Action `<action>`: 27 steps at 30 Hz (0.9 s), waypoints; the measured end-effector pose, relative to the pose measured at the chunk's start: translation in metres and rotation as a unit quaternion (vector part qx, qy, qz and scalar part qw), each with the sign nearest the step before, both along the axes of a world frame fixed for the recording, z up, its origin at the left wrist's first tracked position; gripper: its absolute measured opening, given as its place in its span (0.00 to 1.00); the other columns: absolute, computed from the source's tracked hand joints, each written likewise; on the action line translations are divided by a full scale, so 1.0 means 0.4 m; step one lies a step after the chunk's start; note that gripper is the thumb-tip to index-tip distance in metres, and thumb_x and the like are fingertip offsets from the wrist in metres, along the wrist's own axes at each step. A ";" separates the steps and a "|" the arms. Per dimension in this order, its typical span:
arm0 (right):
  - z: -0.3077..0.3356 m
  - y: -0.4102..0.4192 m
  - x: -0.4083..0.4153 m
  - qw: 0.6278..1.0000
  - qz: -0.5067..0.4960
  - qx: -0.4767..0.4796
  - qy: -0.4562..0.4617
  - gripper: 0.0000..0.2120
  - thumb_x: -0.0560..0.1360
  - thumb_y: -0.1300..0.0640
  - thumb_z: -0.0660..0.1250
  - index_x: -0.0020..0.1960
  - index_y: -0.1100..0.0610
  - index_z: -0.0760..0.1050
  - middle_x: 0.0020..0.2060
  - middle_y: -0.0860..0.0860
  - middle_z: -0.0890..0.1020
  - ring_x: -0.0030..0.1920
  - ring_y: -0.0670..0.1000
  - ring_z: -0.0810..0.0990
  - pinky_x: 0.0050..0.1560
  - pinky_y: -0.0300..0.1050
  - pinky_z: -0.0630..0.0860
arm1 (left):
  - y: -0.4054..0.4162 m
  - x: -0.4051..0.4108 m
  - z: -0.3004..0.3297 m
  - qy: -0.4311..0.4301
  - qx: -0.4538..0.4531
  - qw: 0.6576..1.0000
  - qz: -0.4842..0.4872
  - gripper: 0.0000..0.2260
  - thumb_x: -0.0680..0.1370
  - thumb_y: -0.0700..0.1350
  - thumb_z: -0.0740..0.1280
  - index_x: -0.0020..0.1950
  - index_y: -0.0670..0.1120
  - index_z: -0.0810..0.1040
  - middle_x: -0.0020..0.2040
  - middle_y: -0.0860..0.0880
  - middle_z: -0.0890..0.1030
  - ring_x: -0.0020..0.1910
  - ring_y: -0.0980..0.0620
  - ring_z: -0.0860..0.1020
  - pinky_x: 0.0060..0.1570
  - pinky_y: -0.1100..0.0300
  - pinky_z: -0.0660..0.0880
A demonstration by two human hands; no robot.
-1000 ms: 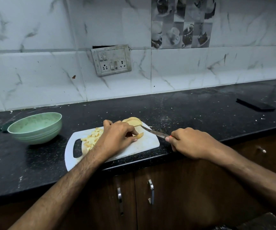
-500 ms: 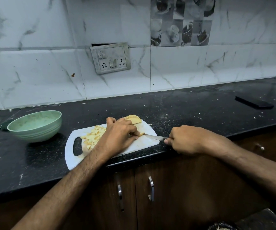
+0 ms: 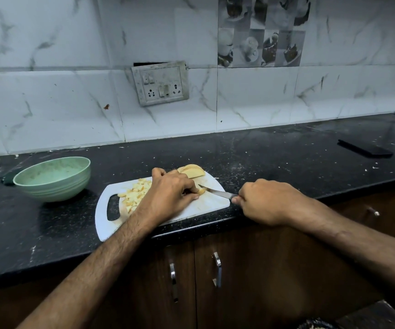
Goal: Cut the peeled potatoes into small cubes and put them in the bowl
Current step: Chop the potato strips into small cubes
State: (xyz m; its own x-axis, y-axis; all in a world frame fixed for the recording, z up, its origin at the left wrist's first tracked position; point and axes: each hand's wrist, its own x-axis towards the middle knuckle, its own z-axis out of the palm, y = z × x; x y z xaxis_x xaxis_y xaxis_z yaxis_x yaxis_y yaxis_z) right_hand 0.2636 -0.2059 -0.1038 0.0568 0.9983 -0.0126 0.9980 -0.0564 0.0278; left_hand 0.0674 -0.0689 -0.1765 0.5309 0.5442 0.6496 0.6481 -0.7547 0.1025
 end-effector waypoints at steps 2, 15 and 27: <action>-0.011 0.005 -0.010 1.000 -0.008 -0.007 0.006 0.16 0.83 0.44 0.53 0.57 0.53 0.73 0.57 0.55 0.79 0.55 0.58 0.78 0.49 0.52 0.71 | -0.001 0.001 0.001 -0.001 0.003 1.000 -0.003 0.04 0.75 0.53 0.76 0.45 0.54 0.86 0.41 0.59 0.83 0.44 0.59 0.72 0.52 0.52 0.58; 0.003 0.002 -0.006 1.000 -0.011 0.014 0.010 0.18 0.83 0.43 0.52 0.54 0.53 0.74 0.54 0.56 0.80 0.51 0.59 0.78 0.47 0.51 0.71 | 0.002 -0.002 -0.005 -0.022 0.002 1.000 -0.008 0.07 0.73 0.53 0.77 0.40 0.52 0.83 0.36 0.62 0.77 0.40 0.62 0.71 0.54 0.51 0.59; -0.028 -0.012 -0.042 1.000 -0.005 -0.017 -0.006 0.16 0.83 0.47 0.54 0.60 0.55 0.72 0.57 0.55 0.78 0.56 0.58 0.78 0.48 0.50 0.69 | 0.005 -0.002 -0.004 -0.008 0.006 1.000 -0.005 0.08 0.73 0.52 0.77 0.39 0.53 0.82 0.36 0.63 0.77 0.40 0.63 0.71 0.52 0.52 0.59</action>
